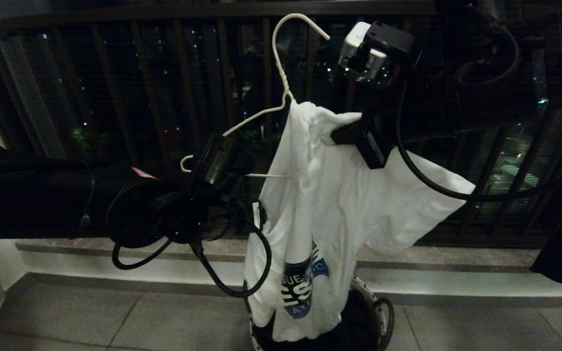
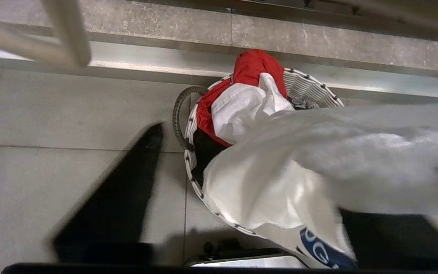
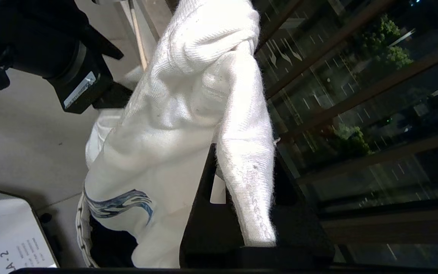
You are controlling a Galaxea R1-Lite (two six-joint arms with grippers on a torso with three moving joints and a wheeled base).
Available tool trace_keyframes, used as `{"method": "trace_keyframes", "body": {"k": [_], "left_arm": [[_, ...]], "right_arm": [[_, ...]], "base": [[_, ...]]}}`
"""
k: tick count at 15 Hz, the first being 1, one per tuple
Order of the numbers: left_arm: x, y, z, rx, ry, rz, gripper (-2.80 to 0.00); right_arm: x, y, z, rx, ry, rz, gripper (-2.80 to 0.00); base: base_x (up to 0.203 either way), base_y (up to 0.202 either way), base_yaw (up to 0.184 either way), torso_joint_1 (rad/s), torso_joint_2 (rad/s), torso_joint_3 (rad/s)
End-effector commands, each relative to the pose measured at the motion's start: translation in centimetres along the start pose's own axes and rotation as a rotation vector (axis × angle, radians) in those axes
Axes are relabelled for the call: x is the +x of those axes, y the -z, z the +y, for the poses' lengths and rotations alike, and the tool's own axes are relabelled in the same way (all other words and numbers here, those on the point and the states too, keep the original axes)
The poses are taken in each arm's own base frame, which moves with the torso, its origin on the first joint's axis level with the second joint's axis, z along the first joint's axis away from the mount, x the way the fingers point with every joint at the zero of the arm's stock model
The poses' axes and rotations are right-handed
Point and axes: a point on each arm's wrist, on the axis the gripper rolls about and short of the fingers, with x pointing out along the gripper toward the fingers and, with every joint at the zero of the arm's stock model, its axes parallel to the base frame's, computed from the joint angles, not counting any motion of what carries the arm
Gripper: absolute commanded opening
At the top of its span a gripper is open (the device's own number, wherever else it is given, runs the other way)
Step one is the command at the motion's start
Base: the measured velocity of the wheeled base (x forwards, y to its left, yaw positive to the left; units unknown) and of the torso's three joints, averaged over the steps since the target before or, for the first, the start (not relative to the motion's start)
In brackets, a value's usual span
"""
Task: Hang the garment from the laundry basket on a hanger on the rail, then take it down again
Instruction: Hang the clothes on the clothes rack
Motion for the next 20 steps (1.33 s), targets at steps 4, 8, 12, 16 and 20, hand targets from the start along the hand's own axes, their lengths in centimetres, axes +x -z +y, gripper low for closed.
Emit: {"method": "trace_keyframes", "body": {"k": [4,8,12,16,20], "left_arm": [[-2.0,-0.9,0.3,0.007,0.019,-0.043,-2.80],[-1.5,-1.6,1.6,0.004,-0.020,-0.050,-2.80],[-0.4,-2.2,3.0,-0.026,-0.028,-0.039,-2.80],[0.2,-3.3,4.7,-0.062,-0.042,-0.044,-2.80],[1.6,-3.7,5.5,-0.078,-0.065,-0.036,-2.80]], "right_arm": [[0.0,0.2,-0.6,0.002,0.017,0.005,-2.80],[-0.7,0.5,-1.5,0.012,0.045,0.009,-2.80],[-2.2,0.1,-1.4,0.012,0.052,-0.009,-2.80],[-3.3,0.4,-1.5,0.029,0.061,-0.008,-2.80],[-4.0,0.3,-1.4,0.033,0.053,-0.026,-2.80]], "base": [[0.000,0.000,0.000,0.000,0.00,0.000],[0.000,0.000,0.000,0.000,0.00,0.000],[0.000,0.000,0.000,0.000,0.00,0.000],[0.000,0.000,0.000,0.000,0.00,0.000],[0.000,0.000,0.000,0.000,0.00,0.000]]}}
